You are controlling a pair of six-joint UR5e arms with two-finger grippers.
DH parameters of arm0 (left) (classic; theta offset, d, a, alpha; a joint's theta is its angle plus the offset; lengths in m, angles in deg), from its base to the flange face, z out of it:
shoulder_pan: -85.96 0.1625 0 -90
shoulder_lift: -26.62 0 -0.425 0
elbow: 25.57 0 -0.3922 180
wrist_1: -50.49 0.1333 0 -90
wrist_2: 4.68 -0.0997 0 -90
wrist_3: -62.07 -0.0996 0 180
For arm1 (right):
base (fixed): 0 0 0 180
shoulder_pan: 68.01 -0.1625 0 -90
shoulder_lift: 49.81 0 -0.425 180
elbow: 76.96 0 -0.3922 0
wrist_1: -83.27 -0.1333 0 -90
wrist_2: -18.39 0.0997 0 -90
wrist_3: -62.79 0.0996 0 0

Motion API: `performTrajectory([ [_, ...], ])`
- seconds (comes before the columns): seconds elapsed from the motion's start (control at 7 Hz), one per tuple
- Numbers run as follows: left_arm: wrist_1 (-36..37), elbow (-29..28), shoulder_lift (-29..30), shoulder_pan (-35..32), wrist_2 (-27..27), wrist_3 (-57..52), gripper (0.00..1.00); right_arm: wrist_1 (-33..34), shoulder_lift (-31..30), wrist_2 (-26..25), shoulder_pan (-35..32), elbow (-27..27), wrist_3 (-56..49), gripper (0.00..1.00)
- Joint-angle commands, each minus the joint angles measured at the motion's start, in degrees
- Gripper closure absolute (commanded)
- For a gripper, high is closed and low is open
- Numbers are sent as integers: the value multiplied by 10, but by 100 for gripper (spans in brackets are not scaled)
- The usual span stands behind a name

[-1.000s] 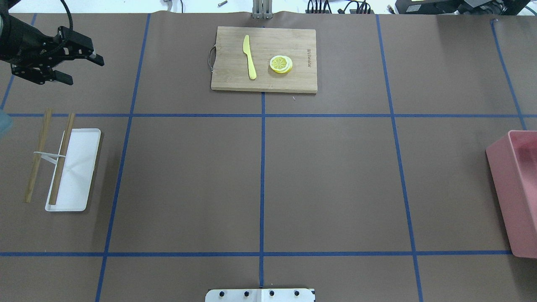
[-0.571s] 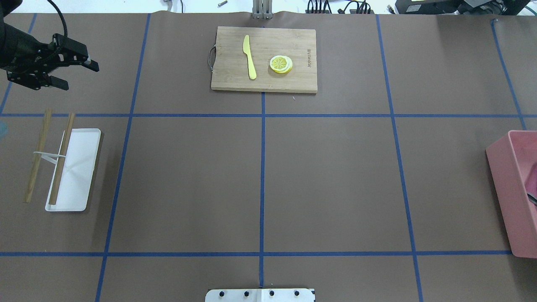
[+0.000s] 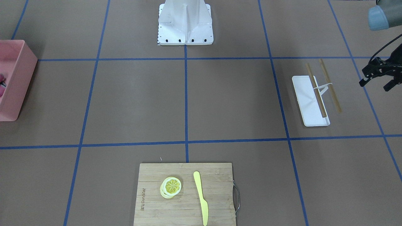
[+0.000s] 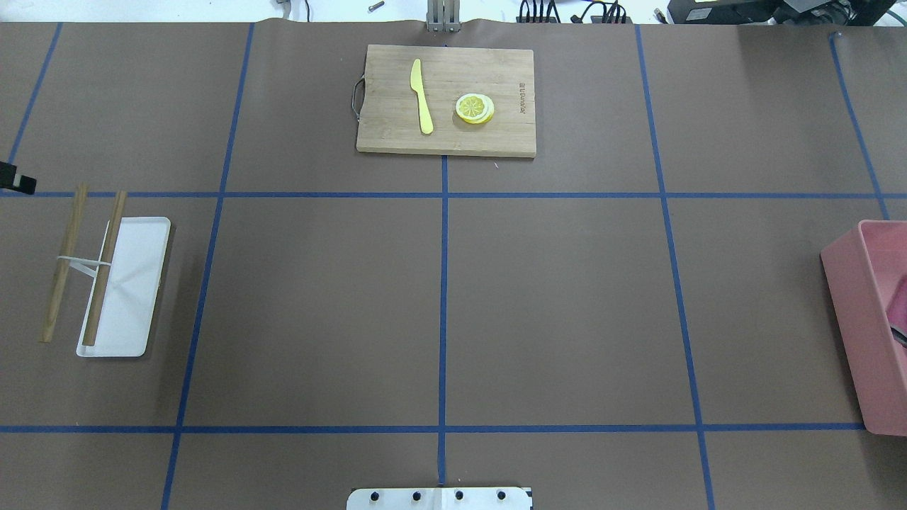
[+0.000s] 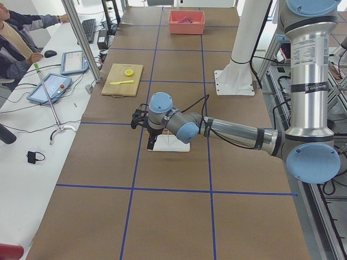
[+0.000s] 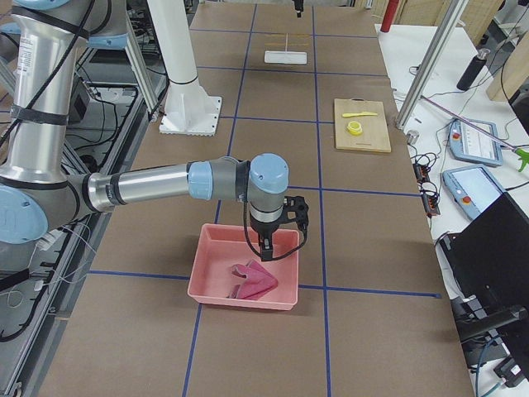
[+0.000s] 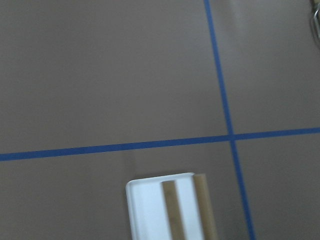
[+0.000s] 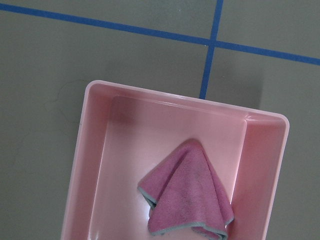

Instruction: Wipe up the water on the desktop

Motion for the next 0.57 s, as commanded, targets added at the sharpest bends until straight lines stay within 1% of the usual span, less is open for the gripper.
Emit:
performTrajectory([
  [0.0,105,0,-14,-76,-21,-200,2,1,34,-4,0,24,0,0],
  [0.14,134,2,-21,-95,-19,-267,2,1,55,-4,0,43,-1,0],
  [0.29,134,7,-44,-101,-16,-272,2,1,69,-4,0,51,0,0],
  [0.43,135,7,-45,-101,-21,-269,2,1,82,-5,0,62,0,0],
])
